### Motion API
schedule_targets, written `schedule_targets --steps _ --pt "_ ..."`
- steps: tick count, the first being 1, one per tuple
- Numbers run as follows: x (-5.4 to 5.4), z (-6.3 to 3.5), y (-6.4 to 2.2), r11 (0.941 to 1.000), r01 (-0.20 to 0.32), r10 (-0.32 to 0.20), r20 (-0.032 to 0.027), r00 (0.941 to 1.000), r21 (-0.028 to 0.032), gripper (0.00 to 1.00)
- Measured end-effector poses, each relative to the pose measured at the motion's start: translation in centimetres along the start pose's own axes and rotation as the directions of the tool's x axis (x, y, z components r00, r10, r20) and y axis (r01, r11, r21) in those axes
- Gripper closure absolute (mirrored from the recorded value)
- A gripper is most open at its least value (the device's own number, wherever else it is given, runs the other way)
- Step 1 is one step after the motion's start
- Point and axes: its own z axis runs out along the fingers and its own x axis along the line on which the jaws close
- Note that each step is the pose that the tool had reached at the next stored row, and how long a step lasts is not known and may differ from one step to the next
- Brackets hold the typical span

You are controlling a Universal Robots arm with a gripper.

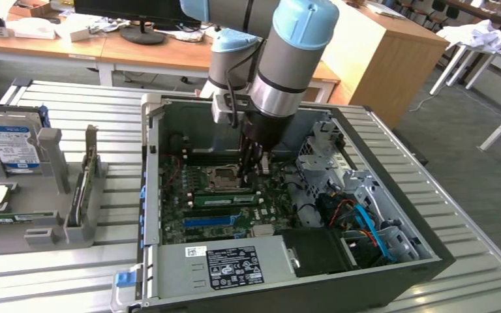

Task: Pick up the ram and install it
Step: 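Insert the ram into the slot, then press down the ram until it locks into place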

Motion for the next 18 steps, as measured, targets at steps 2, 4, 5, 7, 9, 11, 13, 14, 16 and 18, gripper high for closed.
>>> schedule_targets --steps 2,4,5,7,9,11,13,14,16,18 --pt "0.0 0.0 0.0 1.0 0.0 0.0 0.0 1.0 0.0 0.69" --pt "0.0 -0.11 0.01 1.0 0.0 0.0 -0.0005 1.0 -0.0002 0.69" --pt "-0.01 -0.29 0.01 1.0 0.0 0.0 -0.0004 1.0 -0.0001 0.69" --pt "-0.02 -0.7 0.03 1.0 0.0 0.0 -0.0003 1.0 -0.0001 0.69" --pt "-0.03 -0.94 0.04 1.0 0.0 0.0 -0.0002 1.0 -0.0001 0.69" --pt "-0.03 -0.93 0.03 1.0 0.0 0.0 0.0 1.0 0.0 0.69" --pt "-0.03 -0.94 0.04 1.0 0.0 0.0 -0.0002 1.0 -0.0001 0.69" --pt "-0.03 -0.94 0.03 1.0 0.0 0.0 -0.0002 1.0 0.0 0.69" --pt "-0.03 -0.94 0.03 1.0 0.0 0.0 -0.0002 1.0 0.0 0.69" --pt "-0.03 -0.94 0.03 1.0 0.0 0.0 -0.0002 1.0 -0.0001 0.69"
